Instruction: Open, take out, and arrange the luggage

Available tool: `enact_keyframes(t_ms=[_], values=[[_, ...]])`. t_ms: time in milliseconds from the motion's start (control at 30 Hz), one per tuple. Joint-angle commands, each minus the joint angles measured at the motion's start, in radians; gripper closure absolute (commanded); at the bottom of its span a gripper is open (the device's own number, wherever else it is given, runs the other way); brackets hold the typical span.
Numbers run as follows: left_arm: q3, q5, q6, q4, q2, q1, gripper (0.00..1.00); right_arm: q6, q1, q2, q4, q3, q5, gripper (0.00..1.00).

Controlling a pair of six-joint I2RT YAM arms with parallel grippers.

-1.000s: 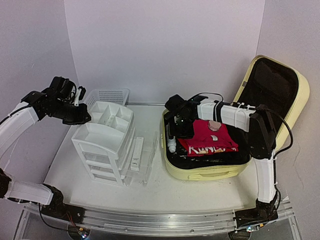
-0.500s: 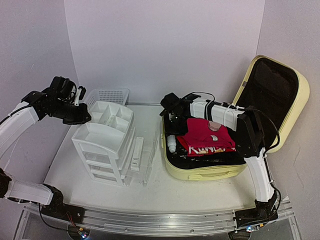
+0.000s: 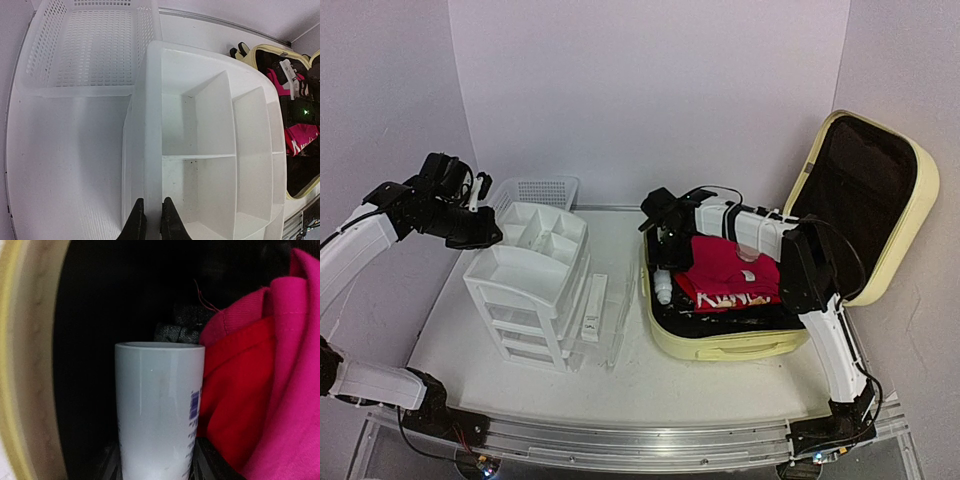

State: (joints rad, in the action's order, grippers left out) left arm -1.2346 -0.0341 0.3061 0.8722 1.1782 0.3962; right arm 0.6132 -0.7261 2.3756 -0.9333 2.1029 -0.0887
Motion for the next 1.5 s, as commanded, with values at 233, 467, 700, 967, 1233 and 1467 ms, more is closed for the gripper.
enact_keyframes(t_ms=[233, 467, 700, 967, 1233, 1467], values=[[0.049, -0.007, -0.038, 0.083, 0.019, 0.005, 1.00, 0.048, 0.012, -0.005, 0.031, 0.015, 0.022, 0.59], [0.045, -0.008, -0.036, 0.082, 0.019, 0.004, 1.00, 0.073, 0.011, -0.268, 0.039, -0.030, 0.016, 0.63], [0.044, -0.013, -0.034, 0.080, 0.022, 0.004, 1.00, 0.267, 0.011, -0.596, 0.383, -0.456, 0.065, 0.70], [0.046, -0.011, -0.041, 0.081, 0.021, 0.005, 1.00, 0.470, -0.065, -0.690, 0.675, -0.640, 0.208, 0.73], [0.043, -0.019, -0.035, 0.076, 0.025, 0.004, 1.00, 0.509, -0.247, -0.587, 0.608, -0.527, 0.065, 0.72], [0.046, -0.019, -0.041, 0.078, 0.017, 0.003, 1.00, 0.524, -0.334, -0.432, 0.550, -0.413, 0.013, 0.71]])
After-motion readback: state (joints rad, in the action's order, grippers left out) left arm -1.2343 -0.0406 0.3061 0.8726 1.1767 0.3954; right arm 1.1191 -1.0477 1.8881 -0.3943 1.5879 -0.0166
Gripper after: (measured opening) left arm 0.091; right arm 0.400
